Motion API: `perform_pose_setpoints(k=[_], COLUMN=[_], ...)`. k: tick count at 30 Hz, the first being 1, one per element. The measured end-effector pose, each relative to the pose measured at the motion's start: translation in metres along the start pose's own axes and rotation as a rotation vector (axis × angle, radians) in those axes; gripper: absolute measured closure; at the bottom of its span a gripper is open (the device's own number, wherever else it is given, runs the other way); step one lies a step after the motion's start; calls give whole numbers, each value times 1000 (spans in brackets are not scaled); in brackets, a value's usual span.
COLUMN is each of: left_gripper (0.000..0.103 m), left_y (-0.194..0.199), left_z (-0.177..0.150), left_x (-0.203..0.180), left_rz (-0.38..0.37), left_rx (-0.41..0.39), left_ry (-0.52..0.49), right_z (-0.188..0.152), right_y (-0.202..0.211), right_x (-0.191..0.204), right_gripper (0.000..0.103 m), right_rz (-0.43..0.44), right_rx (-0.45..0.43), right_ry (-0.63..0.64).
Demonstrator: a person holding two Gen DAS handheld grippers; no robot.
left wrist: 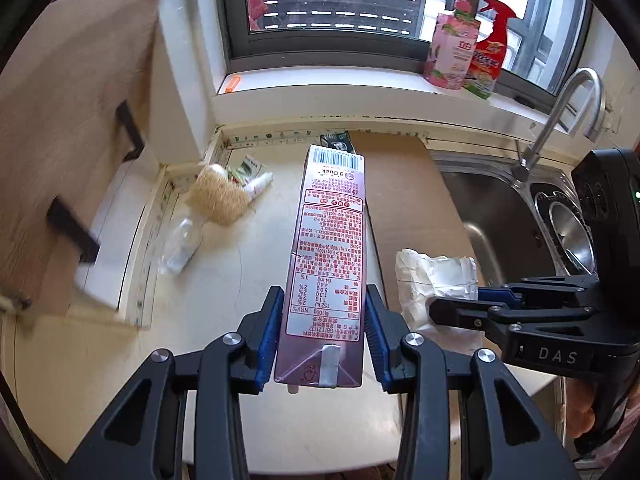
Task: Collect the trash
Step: 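Carry the pink carton and white wrapper down over the bin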
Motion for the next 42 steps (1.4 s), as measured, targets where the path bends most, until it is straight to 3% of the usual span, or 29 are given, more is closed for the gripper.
perform_pose_setpoints(k=[11, 20, 31, 34, 42], left_gripper=[65, 65, 65, 65, 65], left_y=[100, 105, 32, -3, -113], left_z=[-137, -258, -389, -417, -488], left_x=[-17, -16, 9, 22, 52], left_rz=[-19, -34, -35, 10, 37], left_rx=[-22, 114, 380, 428, 529], left_ry=[52, 123, 287, 305, 343], right_z=[-129, -230, -315, -329, -363], right_y=[28, 11, -75, -117, -249], right_x=[47, 66, 43, 28, -14], right_gripper=[80, 80, 79, 79, 77], right_rz=[12, 53, 21, -12, -46], right_rx=[42, 148, 298, 335, 399], right_ry=[86, 89, 2, -2, -59])
Point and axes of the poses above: each gripper's, at about its wrist camera, not at the fingertips, and y roughly against the way its jaws point, x to its left, z to its top, the point moved 8 cm from there along -y, roughly the way its jaws point, and after that the axes turned 6 degrees about z, right-handed, at the moved point
